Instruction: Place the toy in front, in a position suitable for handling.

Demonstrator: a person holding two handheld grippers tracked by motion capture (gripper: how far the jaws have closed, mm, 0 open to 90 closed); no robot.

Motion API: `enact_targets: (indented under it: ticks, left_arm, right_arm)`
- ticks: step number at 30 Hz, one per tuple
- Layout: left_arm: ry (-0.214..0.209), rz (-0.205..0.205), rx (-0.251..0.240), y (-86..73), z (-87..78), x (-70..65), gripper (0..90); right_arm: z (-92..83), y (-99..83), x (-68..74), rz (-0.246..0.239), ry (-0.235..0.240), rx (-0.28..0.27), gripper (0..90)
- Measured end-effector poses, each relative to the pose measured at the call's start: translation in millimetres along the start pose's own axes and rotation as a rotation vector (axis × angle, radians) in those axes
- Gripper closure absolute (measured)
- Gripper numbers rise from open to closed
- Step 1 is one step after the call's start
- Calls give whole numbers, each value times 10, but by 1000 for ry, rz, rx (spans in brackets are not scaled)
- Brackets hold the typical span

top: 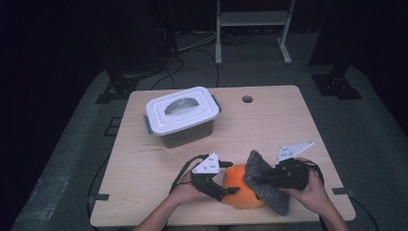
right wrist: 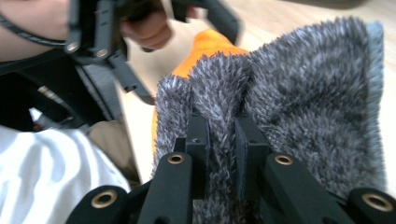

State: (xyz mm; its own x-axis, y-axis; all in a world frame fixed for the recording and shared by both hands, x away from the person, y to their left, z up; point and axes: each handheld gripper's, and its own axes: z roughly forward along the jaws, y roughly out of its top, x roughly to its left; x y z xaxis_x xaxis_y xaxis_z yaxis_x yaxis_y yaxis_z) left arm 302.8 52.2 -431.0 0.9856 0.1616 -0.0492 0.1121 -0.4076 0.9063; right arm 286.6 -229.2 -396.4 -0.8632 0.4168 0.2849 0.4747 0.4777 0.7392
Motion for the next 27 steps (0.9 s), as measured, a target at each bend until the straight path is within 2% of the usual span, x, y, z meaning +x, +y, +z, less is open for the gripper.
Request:
enact_targets:
  ticks: [3,4,5,7,9,12,14,20,24,27]
  left_arm:
    - [-15,-25,34,-9,45,7,134]
    - [-11,-16,51,-17,46,5,154]
    - [1,0,46,-16,35,-2,256]
    - [30,39,38,4,11,-25,361]
    - [52,76,20,23,-2,-56,399]
    - [112,178,-32,54,-44,-109,422]
    - [130,219,-33,54,-59,-115,418]
    - [93,210,12,0,-94,-61,398]
    - [81,207,20,-31,-124,-55,384]
    - [71,196,23,-37,-131,-49,374]
  right_arm:
    - [66,24,88,-38,44,10,774]
    - [76,34,111,-45,42,16,775]
    - [79,45,126,-51,30,21,774]
    - [58,55,122,-47,16,13,775]
    - [4,69,115,-40,1,-14,776]
    - [-85,102,101,-28,-17,-78,779]
    - [-91,123,89,-23,-28,-105,778]
    - [46,81,41,-21,-10,-56,776]
    - [-27,-25,-29,6,-16,-41,775]
    - [-101,-60,-67,26,-43,-63,776]
